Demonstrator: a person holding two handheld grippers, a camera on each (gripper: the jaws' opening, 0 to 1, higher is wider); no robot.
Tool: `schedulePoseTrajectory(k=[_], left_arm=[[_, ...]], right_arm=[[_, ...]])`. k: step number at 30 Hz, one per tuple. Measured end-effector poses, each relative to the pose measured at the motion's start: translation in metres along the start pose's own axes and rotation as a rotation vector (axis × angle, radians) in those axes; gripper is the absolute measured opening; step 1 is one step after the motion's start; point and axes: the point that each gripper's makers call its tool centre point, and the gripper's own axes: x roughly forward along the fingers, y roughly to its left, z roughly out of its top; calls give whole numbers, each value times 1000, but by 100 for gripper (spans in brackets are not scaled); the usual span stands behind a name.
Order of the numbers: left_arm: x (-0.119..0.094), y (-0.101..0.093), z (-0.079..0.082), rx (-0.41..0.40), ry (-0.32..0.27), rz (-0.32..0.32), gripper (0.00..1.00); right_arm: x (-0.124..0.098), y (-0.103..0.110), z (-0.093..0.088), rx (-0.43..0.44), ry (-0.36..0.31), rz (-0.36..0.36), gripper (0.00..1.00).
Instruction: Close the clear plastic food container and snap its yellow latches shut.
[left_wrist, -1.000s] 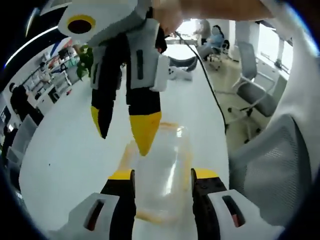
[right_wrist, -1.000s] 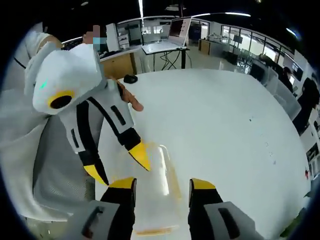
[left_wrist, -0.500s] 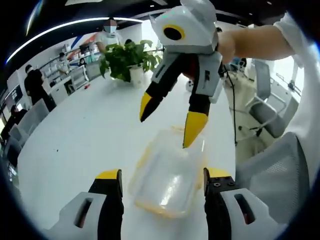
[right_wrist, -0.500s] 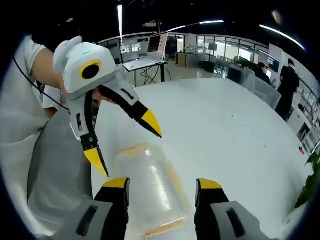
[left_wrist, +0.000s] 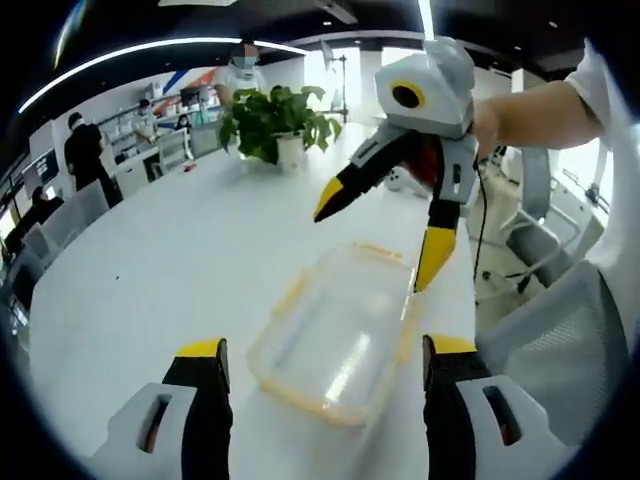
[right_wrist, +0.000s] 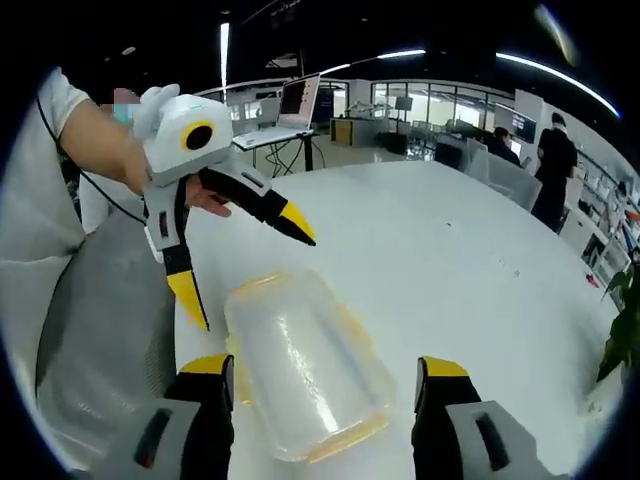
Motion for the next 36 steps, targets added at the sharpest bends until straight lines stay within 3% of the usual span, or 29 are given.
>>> schedulePoseTrajectory(k=[4, 10, 17, 26, 36], left_arm=[[2, -1, -2, -33, -20, 9, 82], [7, -1, -7, -41, -23, 8, 84], [11, -2, -19, -23, -1, 0, 79], [18, -7, -28, 0, 23, -9, 78], [20, -1, -35, 55, 50, 23, 73]], right_arm=[[-2, -4, -10, 45, -7, -51, 83], [2, 5, -25, 31, 2, -49, 83], [9, 9, -41, -20, 55, -41, 78], [16, 8, -44, -46, 78, -33, 76], [17, 4, -44, -63, 79, -48, 71]])
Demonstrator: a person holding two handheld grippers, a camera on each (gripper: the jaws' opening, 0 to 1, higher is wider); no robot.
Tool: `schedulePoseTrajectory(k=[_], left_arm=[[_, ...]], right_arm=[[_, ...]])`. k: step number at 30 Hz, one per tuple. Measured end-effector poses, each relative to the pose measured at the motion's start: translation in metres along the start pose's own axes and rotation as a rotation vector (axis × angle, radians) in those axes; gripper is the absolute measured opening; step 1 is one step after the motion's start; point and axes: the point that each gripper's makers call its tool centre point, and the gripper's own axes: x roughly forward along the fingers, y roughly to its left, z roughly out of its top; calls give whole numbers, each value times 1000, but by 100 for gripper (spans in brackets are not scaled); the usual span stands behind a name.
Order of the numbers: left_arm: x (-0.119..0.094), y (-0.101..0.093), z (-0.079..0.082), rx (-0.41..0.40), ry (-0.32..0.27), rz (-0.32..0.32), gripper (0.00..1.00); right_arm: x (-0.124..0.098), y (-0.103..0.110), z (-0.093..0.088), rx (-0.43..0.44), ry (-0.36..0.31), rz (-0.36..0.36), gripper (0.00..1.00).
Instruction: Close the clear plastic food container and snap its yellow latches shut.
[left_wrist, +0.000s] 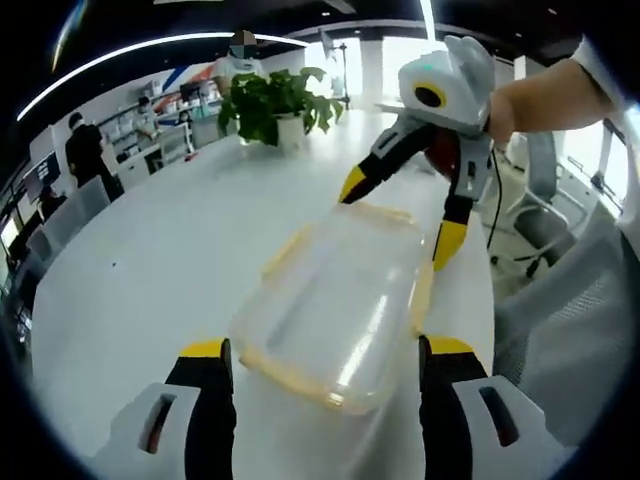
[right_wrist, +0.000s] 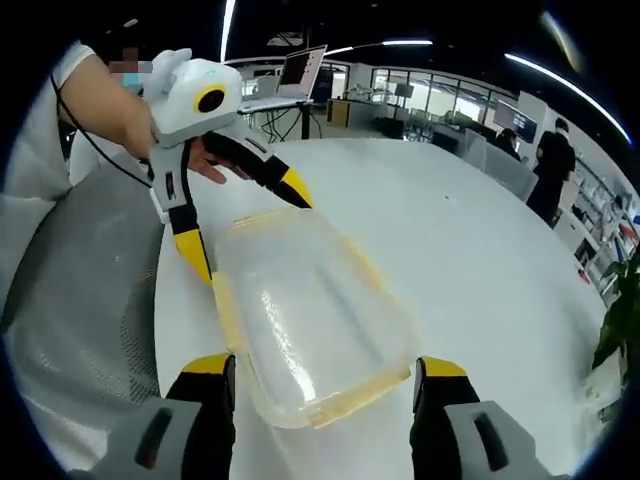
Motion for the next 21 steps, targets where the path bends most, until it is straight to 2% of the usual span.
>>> schedulePoseTrajectory(k=[2, 21], left_arm=[[-1, 0, -3, -40, -1, -6, 71], [-2, 3, -2, -34, -16, 19, 64]], right_arm=[[0, 0, 0, 1, 1, 2, 71], [-2, -4, -1, 9, 9, 4, 67]])
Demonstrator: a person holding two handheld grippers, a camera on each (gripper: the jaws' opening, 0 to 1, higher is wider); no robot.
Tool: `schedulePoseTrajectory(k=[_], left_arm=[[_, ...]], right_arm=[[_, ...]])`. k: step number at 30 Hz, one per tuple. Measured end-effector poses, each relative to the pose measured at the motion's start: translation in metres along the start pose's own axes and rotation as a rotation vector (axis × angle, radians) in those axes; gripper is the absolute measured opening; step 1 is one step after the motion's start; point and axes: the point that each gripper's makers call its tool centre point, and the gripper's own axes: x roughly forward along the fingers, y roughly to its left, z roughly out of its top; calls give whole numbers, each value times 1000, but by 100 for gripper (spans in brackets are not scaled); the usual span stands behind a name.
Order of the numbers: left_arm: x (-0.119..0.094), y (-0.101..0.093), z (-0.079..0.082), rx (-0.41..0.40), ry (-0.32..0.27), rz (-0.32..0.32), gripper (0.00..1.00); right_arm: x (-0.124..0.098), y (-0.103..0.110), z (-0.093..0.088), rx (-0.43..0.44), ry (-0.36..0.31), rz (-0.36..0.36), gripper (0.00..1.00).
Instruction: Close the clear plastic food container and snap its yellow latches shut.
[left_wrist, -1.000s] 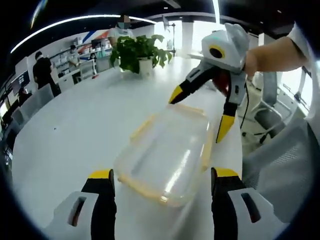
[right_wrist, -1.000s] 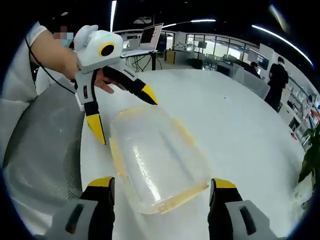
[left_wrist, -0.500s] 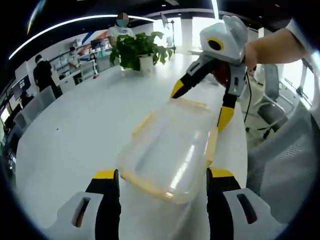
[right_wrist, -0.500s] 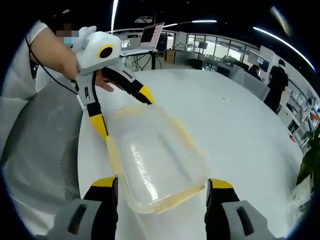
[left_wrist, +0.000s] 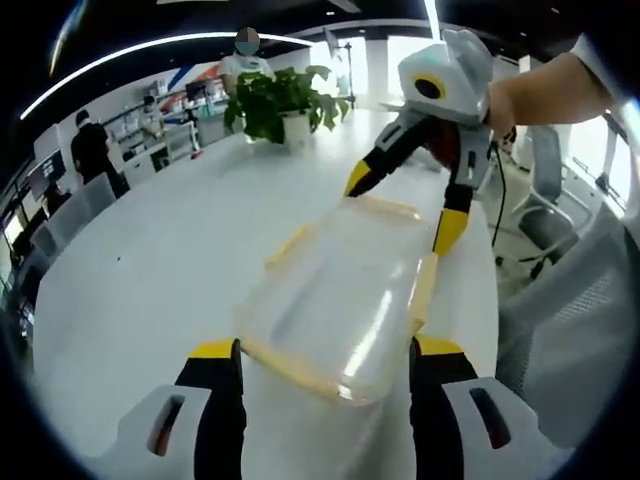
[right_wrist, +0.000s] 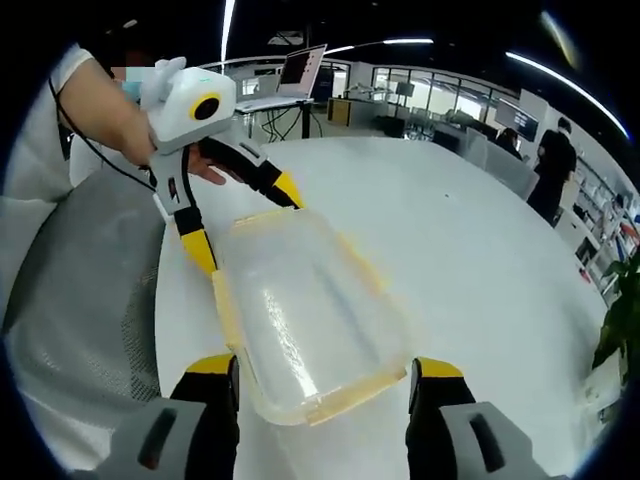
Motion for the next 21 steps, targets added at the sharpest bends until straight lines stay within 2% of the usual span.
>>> schedulePoseTrajectory(k=[8, 21], left_arm=[[-3, 2, -2, -3, 12, 3, 64], [-38, 18, -31, -16, 32, 16, 64]], right_arm=[[3, 2, 3, 5, 1, -3, 67], [29, 24, 32, -10, 2, 14, 67]])
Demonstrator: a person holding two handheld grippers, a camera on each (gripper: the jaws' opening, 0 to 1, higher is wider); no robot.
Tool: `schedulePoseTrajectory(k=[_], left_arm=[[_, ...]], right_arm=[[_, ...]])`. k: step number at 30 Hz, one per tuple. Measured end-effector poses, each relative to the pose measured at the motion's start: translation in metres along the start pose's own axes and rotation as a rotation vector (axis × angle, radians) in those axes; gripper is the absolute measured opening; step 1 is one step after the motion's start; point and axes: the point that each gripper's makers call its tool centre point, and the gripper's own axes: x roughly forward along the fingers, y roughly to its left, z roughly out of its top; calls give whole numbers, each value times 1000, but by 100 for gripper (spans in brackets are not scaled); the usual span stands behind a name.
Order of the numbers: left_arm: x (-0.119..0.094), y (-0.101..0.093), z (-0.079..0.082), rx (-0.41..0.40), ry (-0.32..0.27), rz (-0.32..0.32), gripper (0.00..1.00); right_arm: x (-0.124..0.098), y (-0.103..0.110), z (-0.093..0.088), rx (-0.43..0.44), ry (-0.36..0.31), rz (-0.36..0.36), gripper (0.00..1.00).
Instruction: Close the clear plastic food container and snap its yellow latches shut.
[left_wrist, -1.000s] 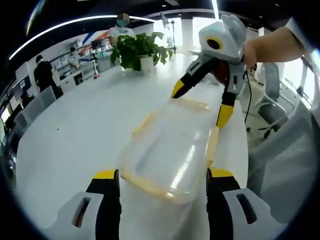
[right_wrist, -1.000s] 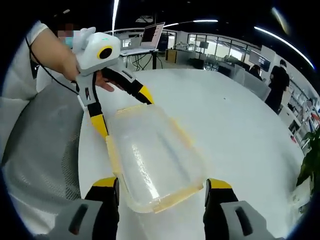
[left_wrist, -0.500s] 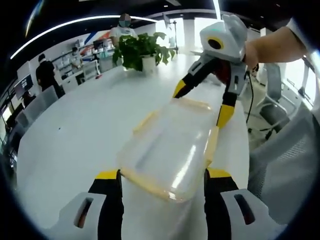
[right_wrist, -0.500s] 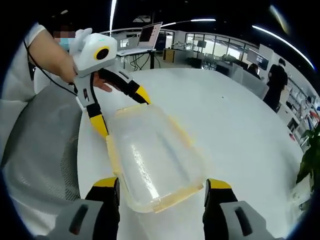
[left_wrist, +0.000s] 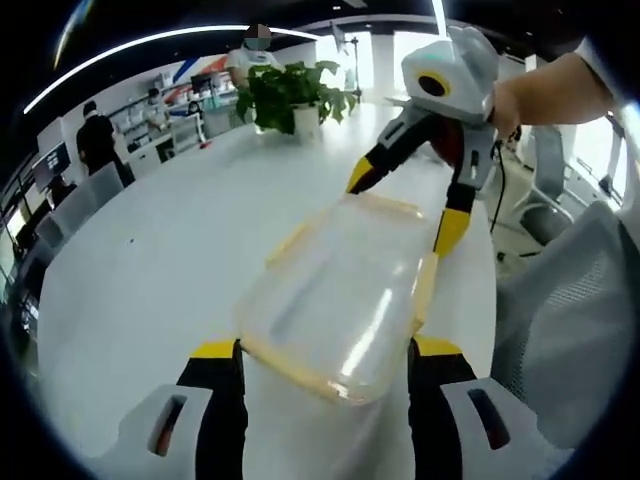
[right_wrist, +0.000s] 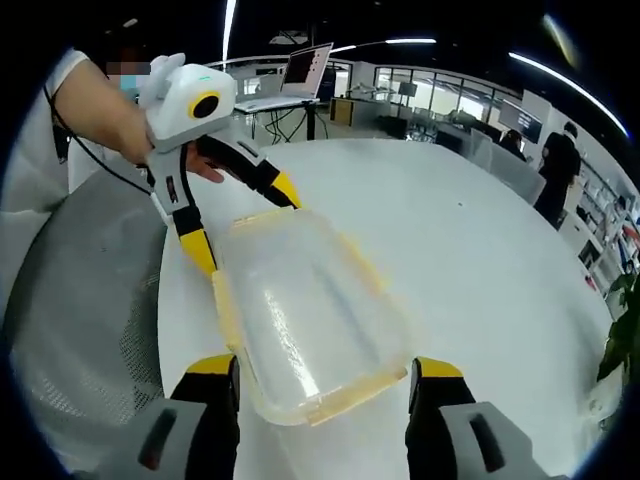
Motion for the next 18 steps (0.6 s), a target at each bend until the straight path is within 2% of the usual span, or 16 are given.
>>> schedulePoseTrajectory(k=[18], left_arm=[[-65, 49, -59, 3, 43, 6, 63]], right_arm=[[62, 44, 68, 14, -21, 10, 67]])
